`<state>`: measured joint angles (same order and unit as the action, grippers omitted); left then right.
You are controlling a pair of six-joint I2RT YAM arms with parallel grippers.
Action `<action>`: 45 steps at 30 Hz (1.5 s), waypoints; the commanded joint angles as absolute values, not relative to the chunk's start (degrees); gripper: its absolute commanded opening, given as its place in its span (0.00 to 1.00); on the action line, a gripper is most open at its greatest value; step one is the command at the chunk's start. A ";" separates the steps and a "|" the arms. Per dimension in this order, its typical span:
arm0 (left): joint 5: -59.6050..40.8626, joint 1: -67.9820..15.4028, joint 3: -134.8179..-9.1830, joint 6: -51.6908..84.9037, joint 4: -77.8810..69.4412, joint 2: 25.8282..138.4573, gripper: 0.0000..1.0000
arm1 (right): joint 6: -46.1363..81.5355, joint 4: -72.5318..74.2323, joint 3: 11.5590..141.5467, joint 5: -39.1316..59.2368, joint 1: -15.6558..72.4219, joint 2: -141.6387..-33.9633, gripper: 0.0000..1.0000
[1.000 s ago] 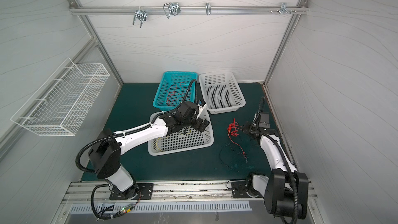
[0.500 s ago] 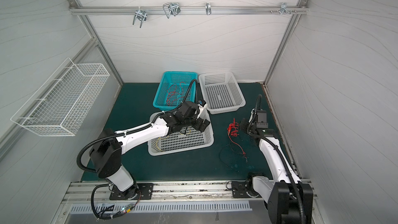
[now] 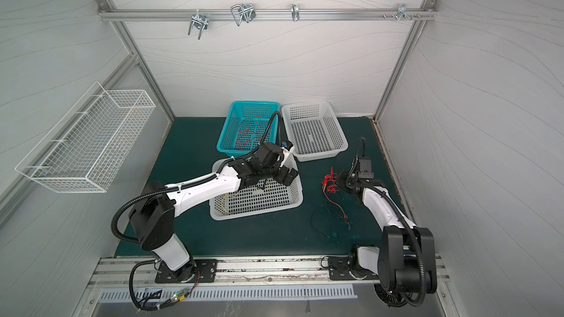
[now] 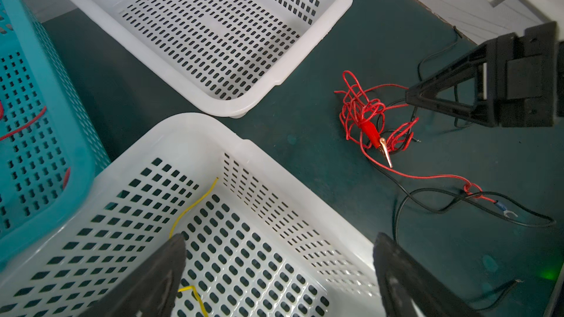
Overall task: Untangle the cables
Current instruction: 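Close the right gripper on the black wire within the red-black tangle, then lift the black wire high with right gripper while left gripper reaches beneath it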
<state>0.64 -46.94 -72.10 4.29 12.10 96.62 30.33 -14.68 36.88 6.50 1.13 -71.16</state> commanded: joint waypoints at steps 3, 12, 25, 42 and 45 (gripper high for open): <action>1.73 -47.11 -74.51 4.06 11.42 97.11 0.96 | 31.23 -9.05 37.99 5.48 1.38 -75.10 0.37; 2.02 -47.11 -74.95 4.17 11.85 97.08 0.96 | 29.93 -9.92 40.31 5.62 2.13 -75.49 0.08; 0.59 -47.11 -75.59 4.57 10.35 97.24 0.96 | 25.77 -13.15 45.48 8.84 6.21 -62.98 0.00; -7.62 -47.54 -74.58 3.66 3.88 93.13 0.99 | 28.76 -6.32 47.89 22.68 7.68 -55.82 0.00; -10.21 -48.36 -74.10 2.94 1.22 92.23 0.99 | 30.57 -5.38 47.90 23.22 7.74 -55.72 0.00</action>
